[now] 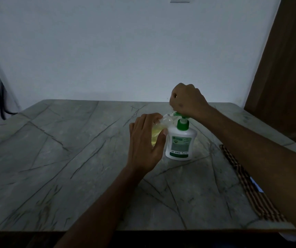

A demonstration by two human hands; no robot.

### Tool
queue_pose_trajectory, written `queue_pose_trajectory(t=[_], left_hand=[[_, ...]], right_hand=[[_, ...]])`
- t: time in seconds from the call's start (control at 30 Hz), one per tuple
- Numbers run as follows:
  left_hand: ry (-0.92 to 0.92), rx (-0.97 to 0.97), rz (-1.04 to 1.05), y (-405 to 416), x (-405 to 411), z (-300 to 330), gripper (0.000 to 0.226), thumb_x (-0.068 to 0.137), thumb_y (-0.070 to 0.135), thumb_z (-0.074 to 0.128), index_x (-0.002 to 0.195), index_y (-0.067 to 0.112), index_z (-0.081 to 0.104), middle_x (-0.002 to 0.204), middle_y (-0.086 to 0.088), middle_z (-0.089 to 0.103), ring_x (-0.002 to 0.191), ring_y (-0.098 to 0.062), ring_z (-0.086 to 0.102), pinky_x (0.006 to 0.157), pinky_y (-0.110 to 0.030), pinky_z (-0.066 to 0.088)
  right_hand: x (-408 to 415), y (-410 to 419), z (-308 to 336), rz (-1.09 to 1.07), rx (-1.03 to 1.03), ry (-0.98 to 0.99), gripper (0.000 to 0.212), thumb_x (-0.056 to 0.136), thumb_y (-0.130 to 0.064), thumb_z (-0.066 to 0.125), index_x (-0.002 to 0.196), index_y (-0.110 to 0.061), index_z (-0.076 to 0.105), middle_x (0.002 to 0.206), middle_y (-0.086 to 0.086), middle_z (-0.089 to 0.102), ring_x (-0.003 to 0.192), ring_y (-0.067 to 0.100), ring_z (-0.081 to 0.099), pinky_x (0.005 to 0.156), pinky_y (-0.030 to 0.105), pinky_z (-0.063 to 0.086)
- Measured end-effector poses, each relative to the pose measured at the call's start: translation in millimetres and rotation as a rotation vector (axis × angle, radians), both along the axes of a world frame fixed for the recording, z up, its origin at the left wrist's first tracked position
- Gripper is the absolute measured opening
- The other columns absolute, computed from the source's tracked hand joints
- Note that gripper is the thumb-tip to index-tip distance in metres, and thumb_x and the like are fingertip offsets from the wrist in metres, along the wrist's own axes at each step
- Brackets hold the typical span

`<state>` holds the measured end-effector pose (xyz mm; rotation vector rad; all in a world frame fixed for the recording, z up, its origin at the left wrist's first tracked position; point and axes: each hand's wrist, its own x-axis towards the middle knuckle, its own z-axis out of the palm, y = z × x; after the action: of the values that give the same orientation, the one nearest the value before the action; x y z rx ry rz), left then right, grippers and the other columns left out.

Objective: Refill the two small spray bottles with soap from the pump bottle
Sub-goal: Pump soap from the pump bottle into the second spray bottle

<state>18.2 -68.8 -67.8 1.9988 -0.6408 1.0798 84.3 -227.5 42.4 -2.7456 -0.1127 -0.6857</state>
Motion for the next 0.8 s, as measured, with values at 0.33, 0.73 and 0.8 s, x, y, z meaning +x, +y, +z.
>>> queue_pose_trajectory(t=[0.33, 0.73, 0.8], left_hand=[[-0.047, 0.002, -0.007, 2, -4, 3, 0.029, 0.089, 0.027, 0.063, 0.112, 0.009, 0.061, 0.107, -0.001, 0.062, 0.098, -0.017, 0.056, 0.086, -0.033, 0.039], [-0.042, 0.009, -0.013, 1, -4, 2, 0.029, 0.087, 0.027, 0.065, 0.111, 0.011, 0.06, 0.104, 0.002, 0.061, 0.095, -0.014, 0.054, 0.084, -0.038, 0.041], [-0.045, 0.006, -0.012, 1, -4, 3, 0.03, 0.087, 0.028, 0.065, 0.111, 0.011, 0.06, 0.104, 0.001, 0.061, 0.095, -0.015, 0.055, 0.084, -0.037, 0.041]], right_hand=[[1, -2, 4, 0.02, 0.03, 0.046, 0.022, 0.085, -0.024, 0.063, 0.097, -0.007, 0.072, 0.098, 0.015, 0.071, 0.086, 0.032, 0.069, 0.081, 0.045, 0.062], [0, -1, 2, -0.005, -0.003, 0.036, 0.019, 0.088, -0.018, 0.063, 0.099, -0.005, 0.072, 0.097, 0.014, 0.07, 0.087, 0.032, 0.068, 0.083, 0.046, 0.062], [1, -3, 3, -0.022, -0.021, 0.009, 0.017, 0.088, -0.016, 0.061, 0.098, -0.005, 0.07, 0.096, 0.014, 0.067, 0.085, 0.032, 0.066, 0.082, 0.045, 0.061]])
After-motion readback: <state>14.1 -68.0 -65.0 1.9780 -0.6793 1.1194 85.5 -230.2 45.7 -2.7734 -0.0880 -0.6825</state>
